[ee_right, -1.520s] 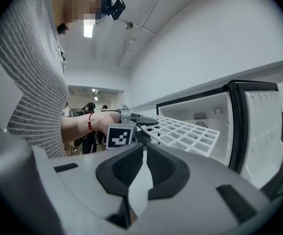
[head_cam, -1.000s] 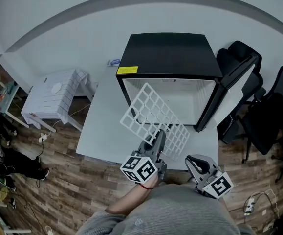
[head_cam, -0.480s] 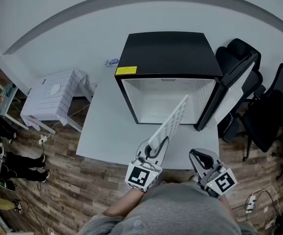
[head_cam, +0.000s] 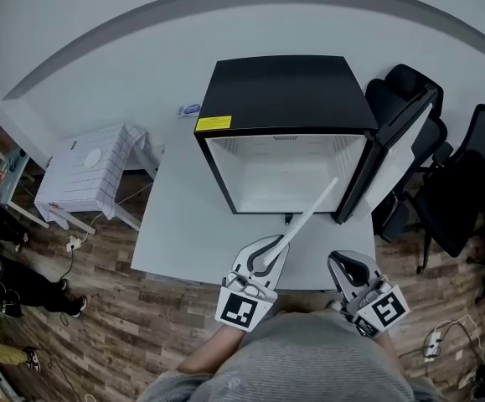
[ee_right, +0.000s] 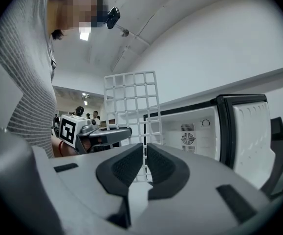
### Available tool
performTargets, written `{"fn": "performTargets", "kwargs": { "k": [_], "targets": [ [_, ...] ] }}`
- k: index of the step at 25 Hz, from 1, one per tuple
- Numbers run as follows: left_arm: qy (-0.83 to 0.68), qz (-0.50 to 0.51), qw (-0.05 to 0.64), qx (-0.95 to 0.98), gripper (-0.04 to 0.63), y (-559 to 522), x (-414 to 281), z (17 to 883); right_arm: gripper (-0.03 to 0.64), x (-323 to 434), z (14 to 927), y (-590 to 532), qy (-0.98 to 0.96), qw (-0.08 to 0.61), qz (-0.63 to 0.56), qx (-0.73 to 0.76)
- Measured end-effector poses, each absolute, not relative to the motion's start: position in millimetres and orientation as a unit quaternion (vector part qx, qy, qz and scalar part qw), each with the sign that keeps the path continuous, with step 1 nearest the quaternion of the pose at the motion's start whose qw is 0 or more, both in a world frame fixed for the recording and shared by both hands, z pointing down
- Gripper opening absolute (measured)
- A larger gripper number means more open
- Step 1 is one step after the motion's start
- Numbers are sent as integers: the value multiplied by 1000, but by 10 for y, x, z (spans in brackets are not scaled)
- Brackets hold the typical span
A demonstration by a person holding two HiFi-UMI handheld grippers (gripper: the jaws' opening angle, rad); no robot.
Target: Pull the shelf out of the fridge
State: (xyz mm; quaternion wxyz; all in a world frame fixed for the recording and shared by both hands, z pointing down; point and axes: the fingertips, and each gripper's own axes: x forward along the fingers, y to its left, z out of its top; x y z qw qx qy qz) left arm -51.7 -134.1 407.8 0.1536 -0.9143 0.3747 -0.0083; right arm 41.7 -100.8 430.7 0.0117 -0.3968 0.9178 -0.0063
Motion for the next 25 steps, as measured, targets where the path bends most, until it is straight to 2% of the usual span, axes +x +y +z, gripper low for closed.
{"fn": "performTargets", "kwargs": {
  "k": [13,25],
  "targets": [
    [364,-17,163,-917,32,-1229,-447,4060,12,449,4309,-964,915,-6,-3,-403],
    [360,-24,164,-918,32,-1245,-433,4063,12,476,4272,-1013,914,8,-11,-406]
  ]
}}
